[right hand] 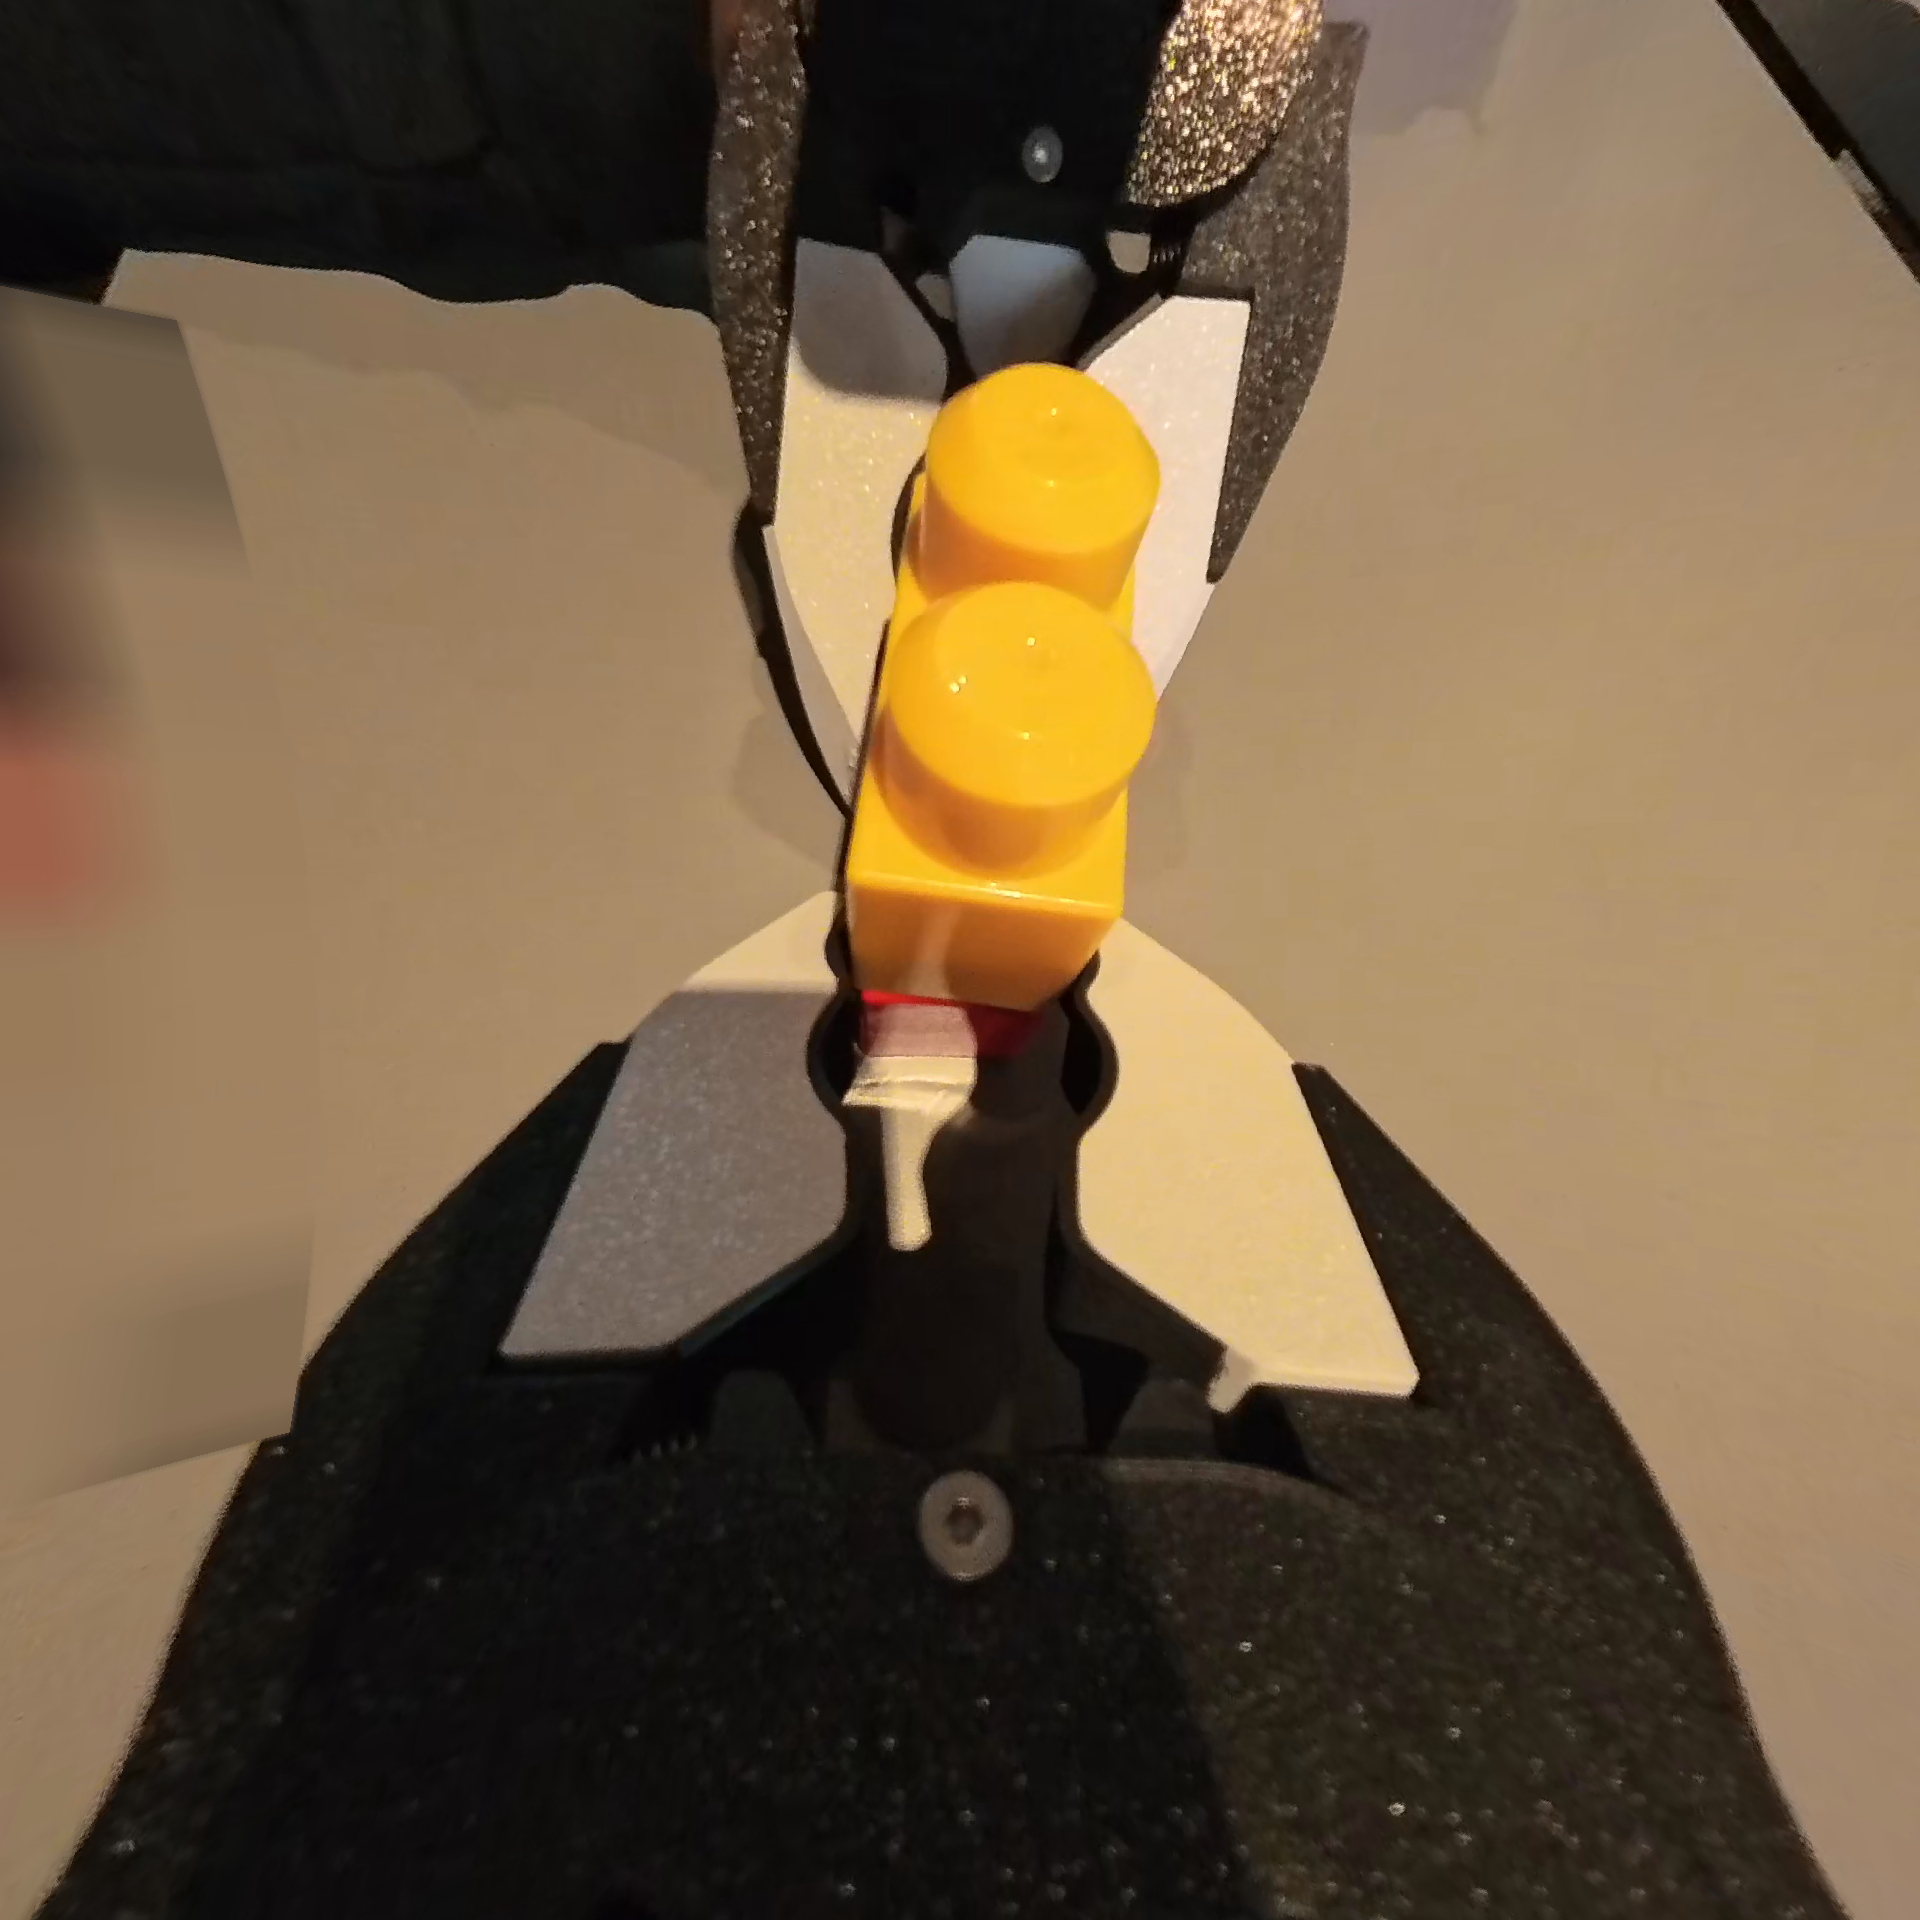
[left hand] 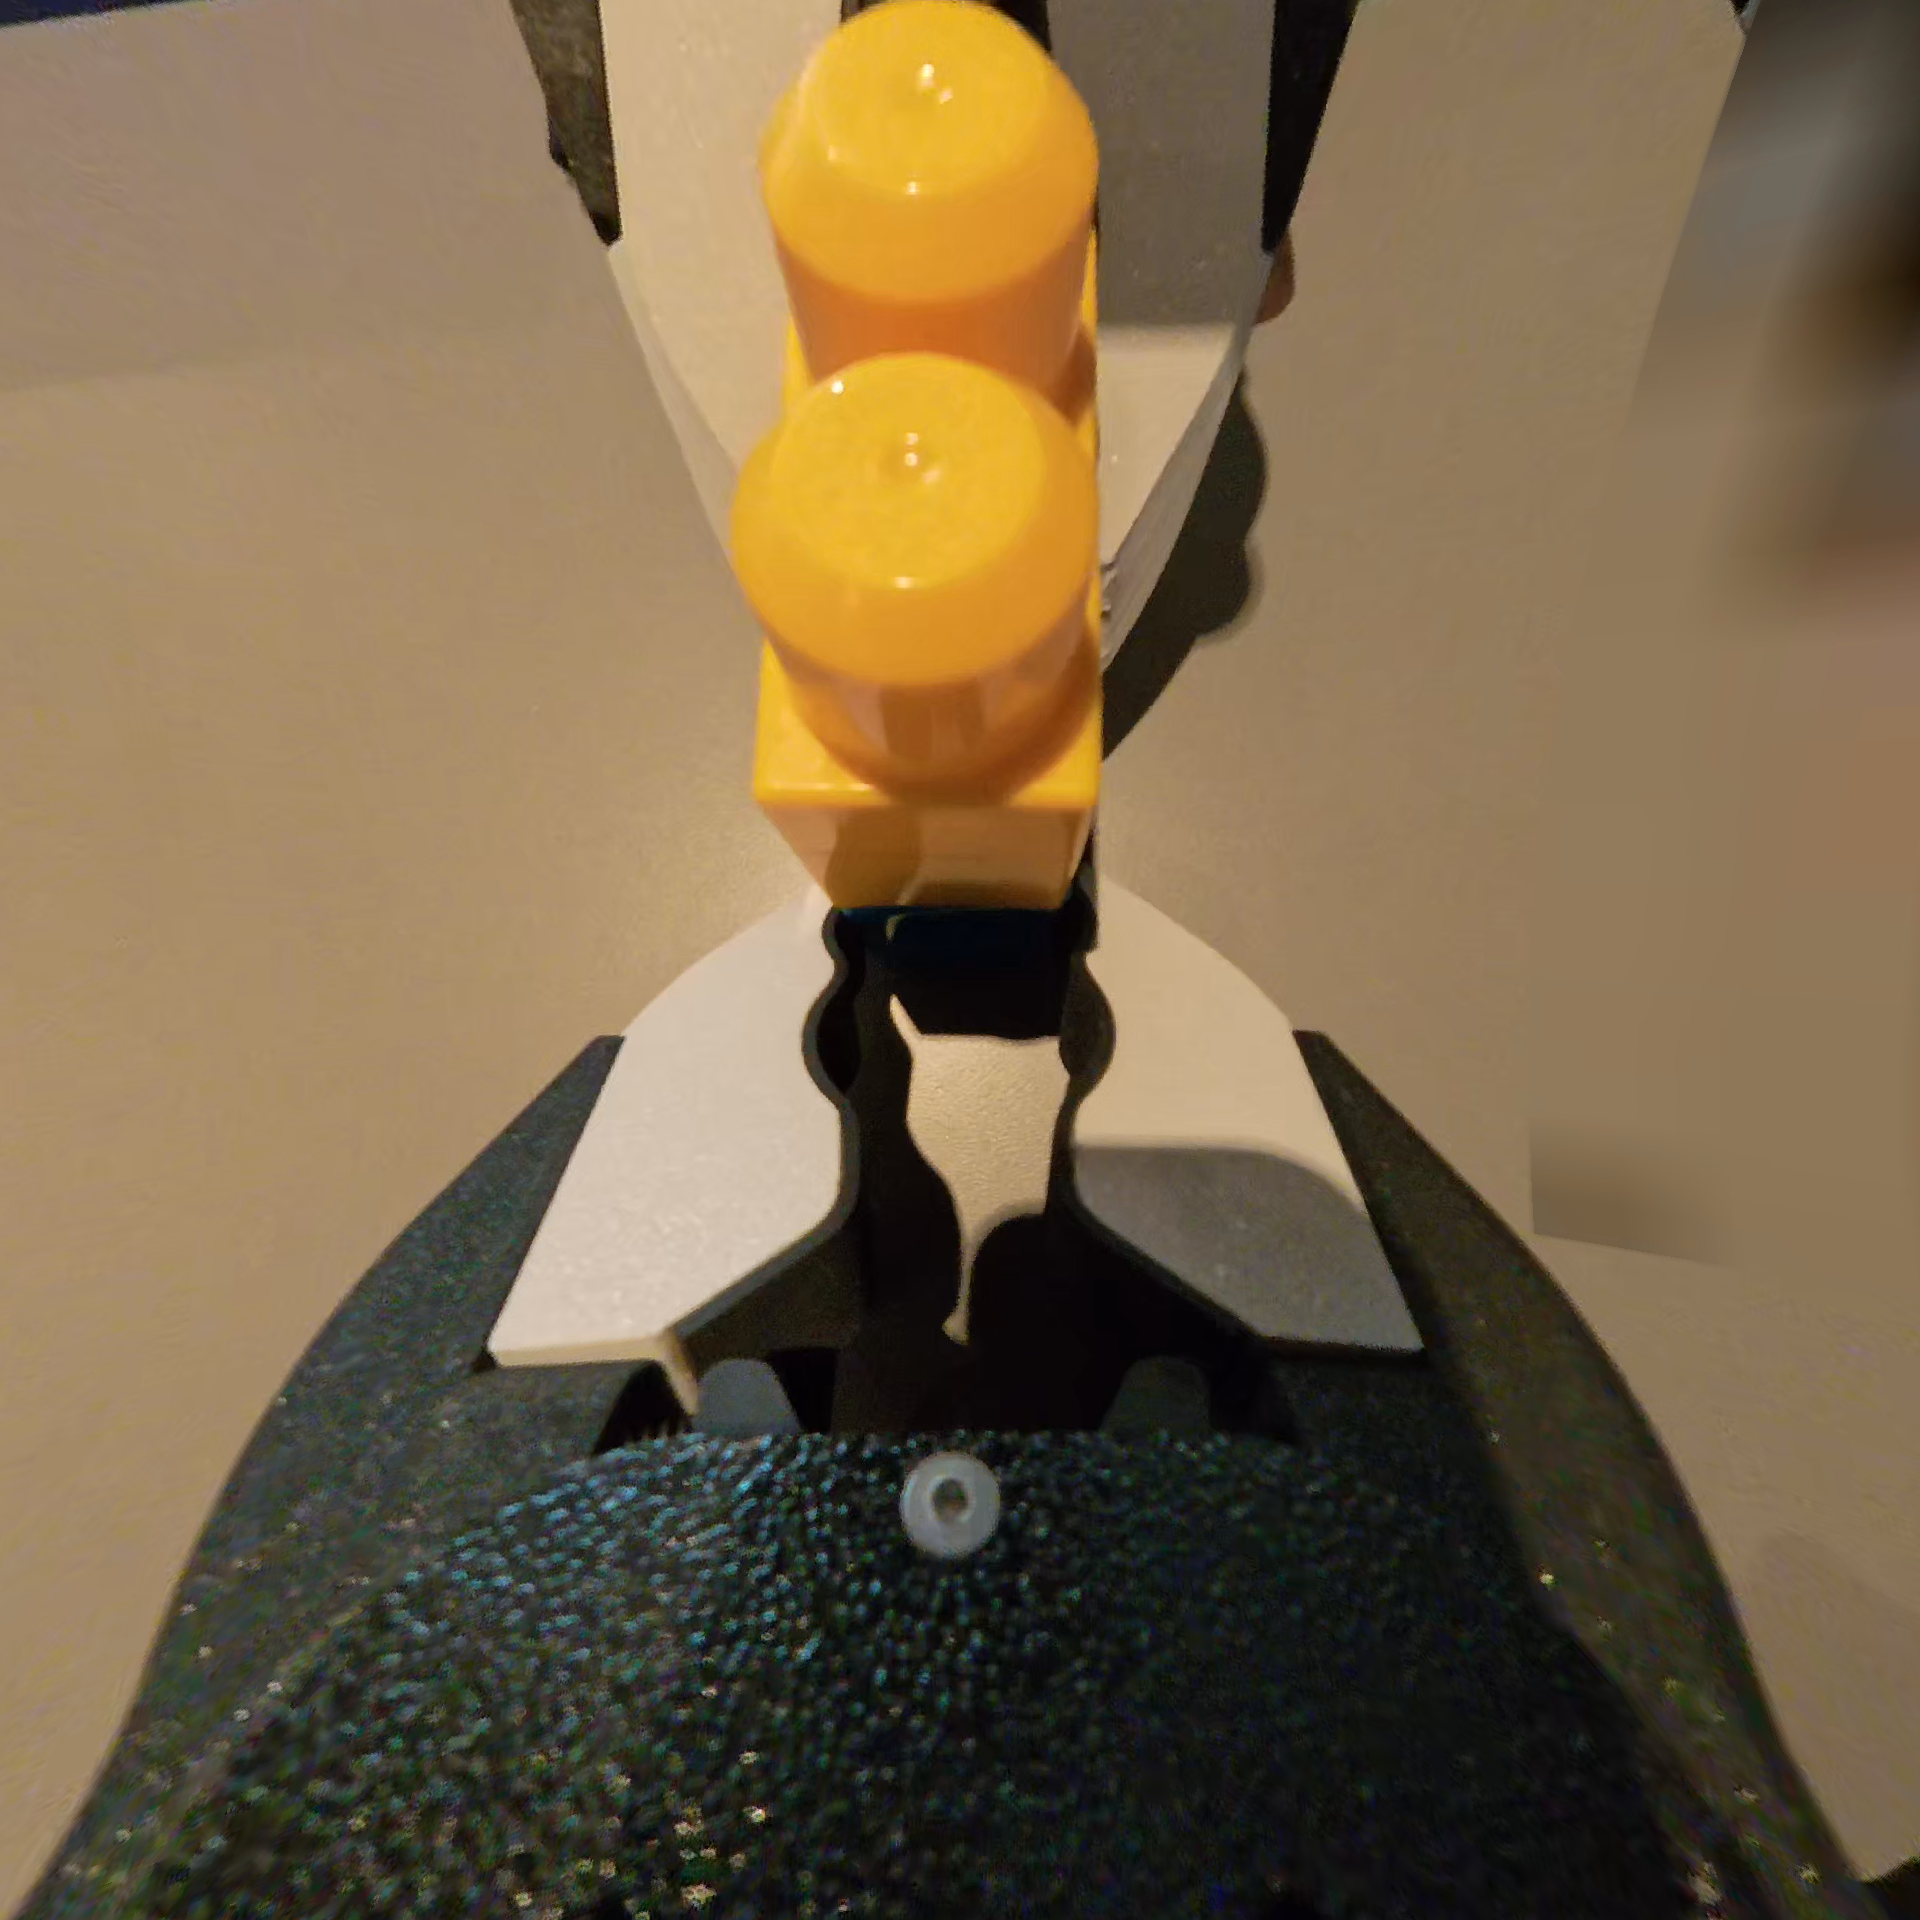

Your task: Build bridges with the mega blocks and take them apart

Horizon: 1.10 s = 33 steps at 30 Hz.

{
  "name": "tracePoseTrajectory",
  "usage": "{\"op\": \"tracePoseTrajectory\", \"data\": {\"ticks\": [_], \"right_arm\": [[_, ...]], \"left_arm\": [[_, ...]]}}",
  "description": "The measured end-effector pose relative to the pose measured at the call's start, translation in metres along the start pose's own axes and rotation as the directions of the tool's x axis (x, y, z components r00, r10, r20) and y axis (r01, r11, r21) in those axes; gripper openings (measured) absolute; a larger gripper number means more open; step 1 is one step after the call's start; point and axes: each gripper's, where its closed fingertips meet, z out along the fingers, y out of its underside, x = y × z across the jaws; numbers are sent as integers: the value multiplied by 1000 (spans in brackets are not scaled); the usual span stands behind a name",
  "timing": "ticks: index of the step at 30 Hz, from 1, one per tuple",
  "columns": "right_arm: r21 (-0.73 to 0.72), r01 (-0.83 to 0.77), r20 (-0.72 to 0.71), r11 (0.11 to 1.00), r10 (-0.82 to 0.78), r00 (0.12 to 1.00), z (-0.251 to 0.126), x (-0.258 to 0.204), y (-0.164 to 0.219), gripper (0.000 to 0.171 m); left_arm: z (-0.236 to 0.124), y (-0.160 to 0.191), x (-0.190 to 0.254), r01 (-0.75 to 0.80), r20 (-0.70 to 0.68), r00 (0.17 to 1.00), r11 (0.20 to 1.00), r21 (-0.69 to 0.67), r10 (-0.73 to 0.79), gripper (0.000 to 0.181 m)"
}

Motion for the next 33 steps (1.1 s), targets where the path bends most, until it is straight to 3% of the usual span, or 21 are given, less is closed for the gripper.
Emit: {"op": "tracePoseTrajectory", "data": {"ticks": [15, 33], "right_arm": [[-5, -21, -35, 1000, 21, 999, 0, 7, 1, 37], [1, 50, 34, 999, -50, 998, 0, -7, 0, 37]], "left_arm": [[0, 1, -5, 100, 12, 995, 995, -9, -100, 36], [-1, 3, 9, -9, -20, 1000, 999, -46, 8, 35]]}}
